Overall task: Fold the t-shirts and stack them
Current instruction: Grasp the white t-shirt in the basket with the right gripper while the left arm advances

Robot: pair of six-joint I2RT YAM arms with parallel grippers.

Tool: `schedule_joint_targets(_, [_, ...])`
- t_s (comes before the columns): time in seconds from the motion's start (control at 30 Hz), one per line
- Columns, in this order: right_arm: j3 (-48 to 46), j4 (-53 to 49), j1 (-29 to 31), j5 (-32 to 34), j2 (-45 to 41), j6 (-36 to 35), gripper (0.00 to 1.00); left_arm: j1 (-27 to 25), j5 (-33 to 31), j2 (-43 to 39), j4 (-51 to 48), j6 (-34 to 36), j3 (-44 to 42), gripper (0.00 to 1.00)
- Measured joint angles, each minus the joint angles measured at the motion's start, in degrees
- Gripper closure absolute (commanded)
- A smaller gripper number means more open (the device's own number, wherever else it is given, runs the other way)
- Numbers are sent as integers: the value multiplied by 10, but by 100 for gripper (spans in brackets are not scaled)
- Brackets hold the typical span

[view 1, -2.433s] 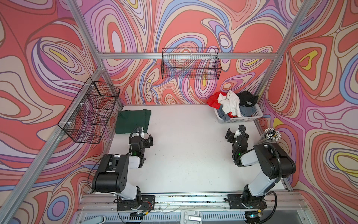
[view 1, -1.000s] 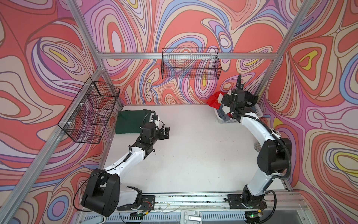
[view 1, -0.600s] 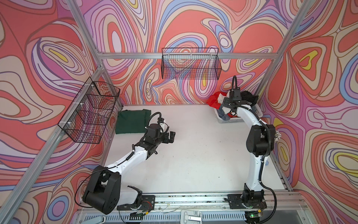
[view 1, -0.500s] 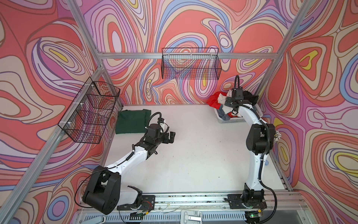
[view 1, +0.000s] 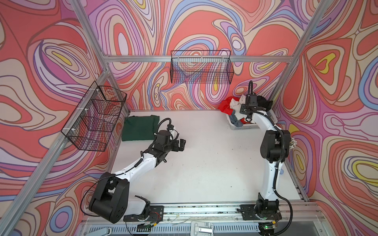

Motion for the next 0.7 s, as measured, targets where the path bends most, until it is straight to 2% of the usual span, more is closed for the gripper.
schedule_joint_targets(0.13, [-16, 1, 0, -5, 0, -12, 54, 0, 5, 0, 0, -3, 0, 0])
schedule_joint_targets(0.37, [-16, 11, 0, -14, 0, -27, 99, 0, 9, 0, 0, -7, 0, 0])
schedule_joint_targets(0.43, [-27, 27, -1, -21, -4, -24, 100, 0, 10, 0, 0, -8, 0, 0])
schedule_joint_targets(0.53, [-91, 69, -1, -34, -40, -22, 100, -2, 16, 0, 0, -8, 0, 0])
schedule_joint_targets(0.7, [-210, 152, -1, -57, -141, -10, 100, -9, 26, 0, 1, -8, 0, 0])
